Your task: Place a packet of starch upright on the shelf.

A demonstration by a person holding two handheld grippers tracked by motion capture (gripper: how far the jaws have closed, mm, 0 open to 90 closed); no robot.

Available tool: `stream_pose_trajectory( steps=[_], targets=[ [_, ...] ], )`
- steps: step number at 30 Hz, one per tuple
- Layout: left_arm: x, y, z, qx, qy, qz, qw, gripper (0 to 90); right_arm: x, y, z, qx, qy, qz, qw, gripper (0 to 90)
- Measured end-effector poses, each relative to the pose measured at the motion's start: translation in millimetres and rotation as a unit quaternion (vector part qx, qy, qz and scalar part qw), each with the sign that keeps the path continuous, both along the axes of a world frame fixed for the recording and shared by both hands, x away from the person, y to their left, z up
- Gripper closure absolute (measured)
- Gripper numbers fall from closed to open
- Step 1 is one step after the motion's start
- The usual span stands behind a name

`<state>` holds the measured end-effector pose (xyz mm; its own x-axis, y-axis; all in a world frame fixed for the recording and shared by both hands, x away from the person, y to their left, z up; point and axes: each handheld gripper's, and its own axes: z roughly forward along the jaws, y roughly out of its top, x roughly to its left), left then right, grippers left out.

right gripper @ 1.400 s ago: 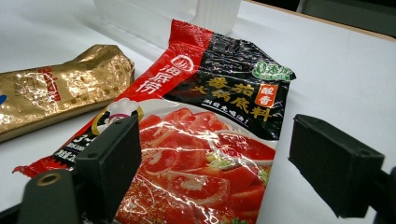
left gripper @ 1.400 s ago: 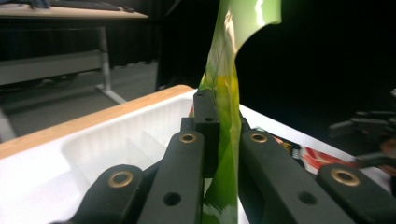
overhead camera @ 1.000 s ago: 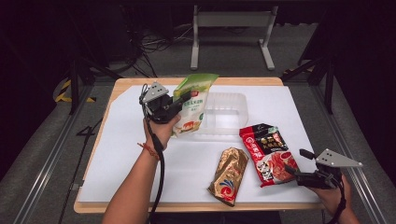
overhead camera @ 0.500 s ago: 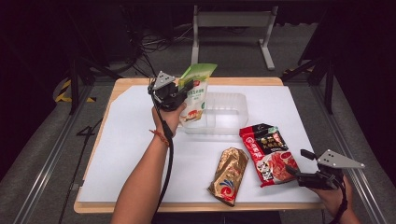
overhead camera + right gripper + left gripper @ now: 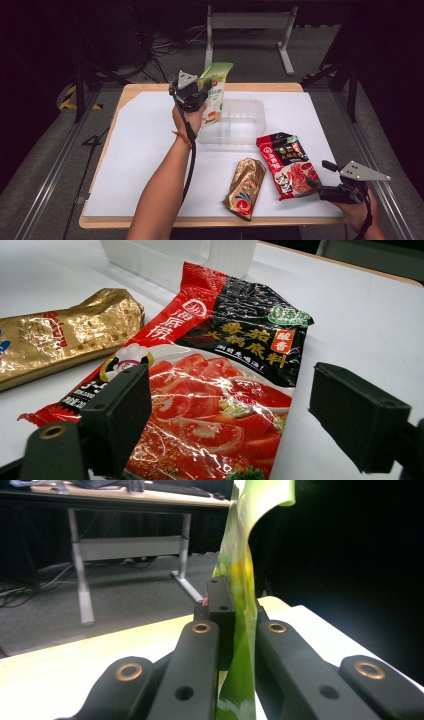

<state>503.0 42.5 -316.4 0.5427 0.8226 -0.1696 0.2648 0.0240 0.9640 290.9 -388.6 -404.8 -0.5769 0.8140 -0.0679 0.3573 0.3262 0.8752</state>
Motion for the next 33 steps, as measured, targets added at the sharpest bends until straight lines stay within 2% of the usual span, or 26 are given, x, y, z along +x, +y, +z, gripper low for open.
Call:
stream_pose_trajectory(
  steps=[8, 14, 15, 18, 21, 23, 24, 26, 27, 29, 33],
  targets=[
    [13.0, -7.0, -2.5, -0.016, 0.005, 0.030, 0.9994, 90.0, -1.8, -1.0, 0.0, -0.002, -0.001, 0.000, 1.0000, 17.6],
    [17.3, -14.0, -8.7, -0.031, -0.010, 0.052, 0.9981, 90.0, -2.4, -1.3, 0.2, -0.002, -0.001, -0.001, 1.0000, 17.7],
    [16.7, -15.2, -11.2, -0.027, -0.013, 0.054, 0.9981, 90.0, -2.8, -1.1, 0.2, -0.002, -0.002, -0.001, 1.0000, 17.8],
    [14.9, -17.6, -21.2, -0.043, -0.012, 0.051, 0.9977, 89.9, -3.5, -0.9, 0.1, -0.003, -0.002, 0.000, 1.0000, 17.8],
    [12.3, -17.0, -29.4, -0.046, -0.014, 0.048, 0.9977, 89.8, -3.8, -0.9, 0.3, -0.003, -0.003, 0.000, 1.0000, 17.8],
    [11.1, -13.8, -34.6, -0.062, -0.011, 0.041, 0.9972, 89.3, -3.8, -0.6, 0.1, -0.004, -0.003, 0.001, 1.0000, 17.8],
    [9.9, -10.8, -36.8, -0.077, -0.012, 0.028, 0.9966, 88.9, -3.6, -0.5, 0.1, -0.004, -0.003, 0.001, 1.0000, 17.8],
    [8.5, -6.8, -40.2, -0.093, -0.014, 0.017, 0.9954, 88.3, -3.1, -0.2, -0.1, -0.004, -0.003, 0.001, 1.0000, 17.8],
    [7.7, -3.8, -43.6, -0.110, -0.009, 0.010, 0.9939, 88.3, -3.2, 0.0, -0.1, -0.004, -0.002, 0.000, 1.0000, 17.9],
    [5.4, -1.1, -46.2, -0.099, -0.008, 0.015, 0.9950, 88.4, -3.2, 0.3, 0.2, 0.000, -0.001, 0.000, 1.0000, 18.1],
    [1.4, 3.5, -53.3, -0.072, -0.014, 0.000, 0.9973, 88.6, -3.5, 0.9, 0.1, -0.002, -0.002, 0.000, 1.0000, 18.1]
  ],
)
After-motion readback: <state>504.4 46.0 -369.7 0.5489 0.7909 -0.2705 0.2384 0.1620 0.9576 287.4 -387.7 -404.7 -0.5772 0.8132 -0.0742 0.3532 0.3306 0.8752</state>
